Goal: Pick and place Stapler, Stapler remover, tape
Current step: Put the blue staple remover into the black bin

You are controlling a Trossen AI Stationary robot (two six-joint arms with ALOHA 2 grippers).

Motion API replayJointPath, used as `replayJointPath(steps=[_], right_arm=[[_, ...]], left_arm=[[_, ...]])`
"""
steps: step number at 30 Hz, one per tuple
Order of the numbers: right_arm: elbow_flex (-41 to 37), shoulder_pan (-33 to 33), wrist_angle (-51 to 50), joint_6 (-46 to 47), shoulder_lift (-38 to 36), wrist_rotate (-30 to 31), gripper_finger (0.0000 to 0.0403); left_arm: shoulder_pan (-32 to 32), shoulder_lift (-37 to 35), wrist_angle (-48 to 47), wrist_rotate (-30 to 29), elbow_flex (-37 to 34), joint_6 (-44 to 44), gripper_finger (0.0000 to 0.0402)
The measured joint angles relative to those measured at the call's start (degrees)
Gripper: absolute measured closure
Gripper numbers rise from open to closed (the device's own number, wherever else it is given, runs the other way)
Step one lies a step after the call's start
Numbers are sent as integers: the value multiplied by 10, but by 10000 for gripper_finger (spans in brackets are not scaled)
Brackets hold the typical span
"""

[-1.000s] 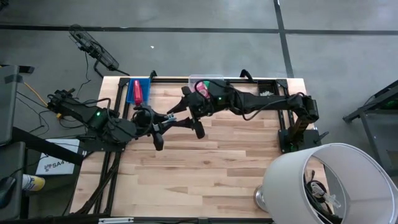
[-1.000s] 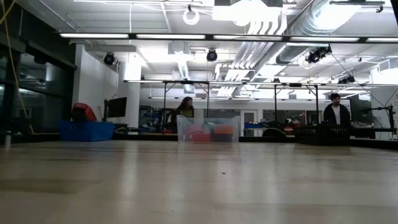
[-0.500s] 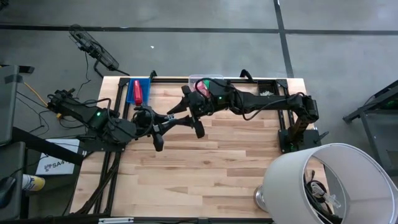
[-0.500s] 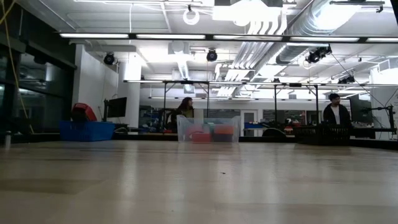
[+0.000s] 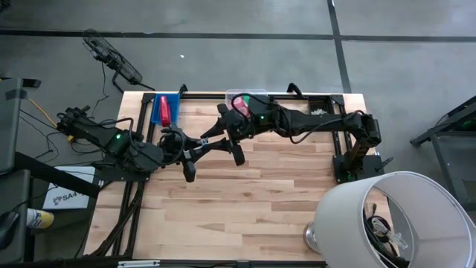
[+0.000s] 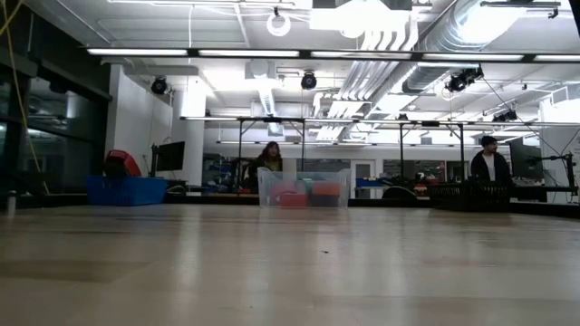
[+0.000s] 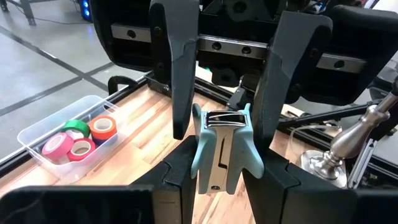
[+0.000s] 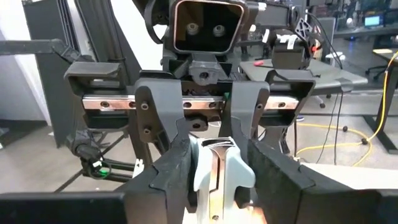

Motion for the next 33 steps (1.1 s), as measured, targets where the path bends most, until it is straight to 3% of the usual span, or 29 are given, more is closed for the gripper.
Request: replayJointPath(steps=[12,25,33], right_arm=[[1,-5,-31,-2,0,-14,230],[1,-6,-39,-6,1,-26,306],[0,-6,-39,-5,1,-26,306]], left_arm=[[0,0,0,4,0,0,299],[0,0,0,1,0,0,298],[0,0,0,1,0,0,298]])
